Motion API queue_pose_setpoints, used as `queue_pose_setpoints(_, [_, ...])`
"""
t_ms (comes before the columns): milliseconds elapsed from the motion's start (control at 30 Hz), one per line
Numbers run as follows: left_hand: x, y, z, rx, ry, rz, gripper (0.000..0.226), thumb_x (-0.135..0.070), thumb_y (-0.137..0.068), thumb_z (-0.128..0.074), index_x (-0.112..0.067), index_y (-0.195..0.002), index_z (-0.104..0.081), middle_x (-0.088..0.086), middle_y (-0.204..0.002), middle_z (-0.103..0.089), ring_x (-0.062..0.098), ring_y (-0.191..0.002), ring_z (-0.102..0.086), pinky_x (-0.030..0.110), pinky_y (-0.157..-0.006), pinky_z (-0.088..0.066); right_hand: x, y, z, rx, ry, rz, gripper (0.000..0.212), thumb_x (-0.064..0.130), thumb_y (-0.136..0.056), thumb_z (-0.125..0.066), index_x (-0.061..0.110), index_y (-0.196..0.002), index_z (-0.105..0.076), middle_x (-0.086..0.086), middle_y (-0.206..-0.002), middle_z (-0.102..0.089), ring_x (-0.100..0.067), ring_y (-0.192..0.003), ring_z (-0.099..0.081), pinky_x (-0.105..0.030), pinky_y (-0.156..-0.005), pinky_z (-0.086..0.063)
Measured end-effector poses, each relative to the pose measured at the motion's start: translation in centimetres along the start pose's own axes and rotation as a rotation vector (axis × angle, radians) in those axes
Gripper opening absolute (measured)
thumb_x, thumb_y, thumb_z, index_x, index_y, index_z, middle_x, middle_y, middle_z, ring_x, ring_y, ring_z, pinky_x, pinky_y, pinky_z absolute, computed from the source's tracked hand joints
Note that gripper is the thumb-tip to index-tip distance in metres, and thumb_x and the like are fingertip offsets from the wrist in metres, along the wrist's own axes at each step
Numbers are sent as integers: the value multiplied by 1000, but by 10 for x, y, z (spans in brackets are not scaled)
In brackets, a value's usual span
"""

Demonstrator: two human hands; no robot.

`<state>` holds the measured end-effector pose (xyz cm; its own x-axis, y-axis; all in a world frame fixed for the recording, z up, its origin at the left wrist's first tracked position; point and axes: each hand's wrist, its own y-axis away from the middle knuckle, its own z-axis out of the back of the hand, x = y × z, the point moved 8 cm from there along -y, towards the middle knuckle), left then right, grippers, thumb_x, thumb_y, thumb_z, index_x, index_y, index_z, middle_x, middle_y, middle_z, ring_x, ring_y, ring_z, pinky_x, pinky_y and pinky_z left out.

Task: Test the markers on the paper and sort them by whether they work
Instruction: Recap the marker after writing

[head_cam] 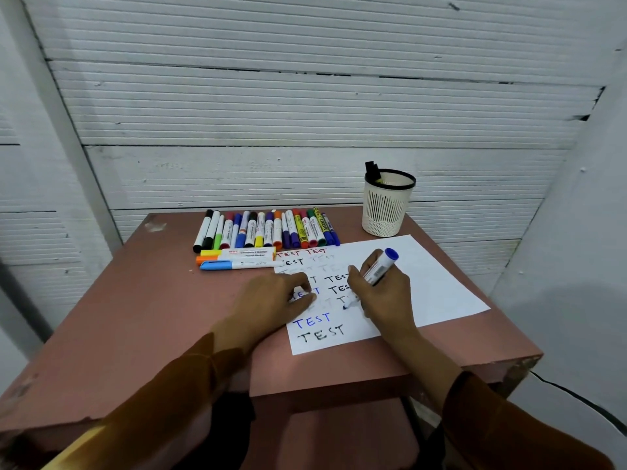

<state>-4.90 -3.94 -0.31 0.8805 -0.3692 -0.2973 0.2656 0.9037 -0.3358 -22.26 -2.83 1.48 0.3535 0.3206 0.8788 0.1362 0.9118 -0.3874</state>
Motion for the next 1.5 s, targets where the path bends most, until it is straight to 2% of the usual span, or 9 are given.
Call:
queue_pose_setpoints(133, [-1, -1, 0, 4, -13, -5, 27, -51, -88, -50, -32, -103, -61, -11, -61, -48, 6, -64, -49, 24, -62, -41, 3, 1, -2, 15, 35, 22, 35, 16, -85, -65, 19, -62, -39, -25, -66, -54, -24, -52, -49, -31, -53, -44])
queue_pose_setpoints(333, [1, -1, -1, 6, -12, -1, 26, -51, -89, -50, -33, -102, -62, -12, -59, -47, 3, -60, -46, 20, -59, -37, 3, 3, -3, 8, 85, 58, 41, 14, -85, -65, 23, -59, -35, 4, -51, -40, -8, -45, -46, -12, -47, -35])
queue_pose_setpoints(533, [1, 0, -1, 10, 9, 3, 24, -49, -90, -49, -31, -101, -62, -11, -57, -46, 2, -56, -44, 20, -54, -33, 0, -1, 5, -80, 120, 36, 37, 14, -87, -62, 24, -62, -36, 6, -57, -43, -8, -51, -45, -6, -51, -36])
queue_pose_setpoints(700, [-1, 1, 1, 20, 5, 1, 26, -50, -89, -49, -31, -101, -61, -12, -59, -46, 2, -58, -44, 22, -59, -37, -1, -1, 6, -88, 84, 2, 36, 16, -87, -62, 24, -63, -37, 5, -57, -44, -8, -51, -47, -5, -50, -37])
queue_pose_setpoints(900, [-3, 1, 2, 32, -2, -3, 27, -50, -89, -49, -30, -103, -61, -12, -62, -47, 3, -62, -45, 19, -59, -36, -3, 2, -3, -6, 98, 12, 35, 20, -86, -64, 21, -62, -39, 2, -55, -46, -12, -51, -49, -21, -51, -41])
queue_pose_setpoints(1067, [-10, 6, 17, -140, 65, -52, 28, -23, -90, -53, -20, -118, -52, -3, -97, -56, 8, -82, -42, 25, -70, -32, -11, -5, 8, -119, 80, -82, 20, 19, -86, -64, 11, -79, -48, 2, -66, -53, -7, -60, -53, -14, -56, -41])
queue_pose_setpoints(1200, [-8, 4, 18, -184, 224, -61, 43, 3, -82, -42, -11, -122, -46, 6, -119, -46, 16, -101, -46, 26, -85, -35, -22, -10, 9, -82, -216, -201, 33, 19, -78, -74, 17, -78, -41, -12, -70, -66, -17, -47, -55, -24, -45, -42])
queue_pose_setpoints(1300, [-6, 4, 19, -228, 290, -87, 52, 8, -84, -53, -11, -130, -40, 4, -144, -27, 8, -119, -36, 24, -96, -39, -27, -14, 7, -62, -417, -277, 26, 21, -80, -72, 14, -78, -47, -19, -67, -67, -25, -41, -50, -26, -42, -39])
queue_pose_setpoints(1500, [-18, 12, 24, -303, 106, -289, 36, 16, -73, -60, -12, -95, -67, 6, -112, -63, 20, -100, -57, 32, -81, -51, -28, -14, -12, 86, -768, -407, 16, 13, -97, -36, 4, -89, -45, -20, -77, -71, -27, -48, -62, -27, -44, -50])
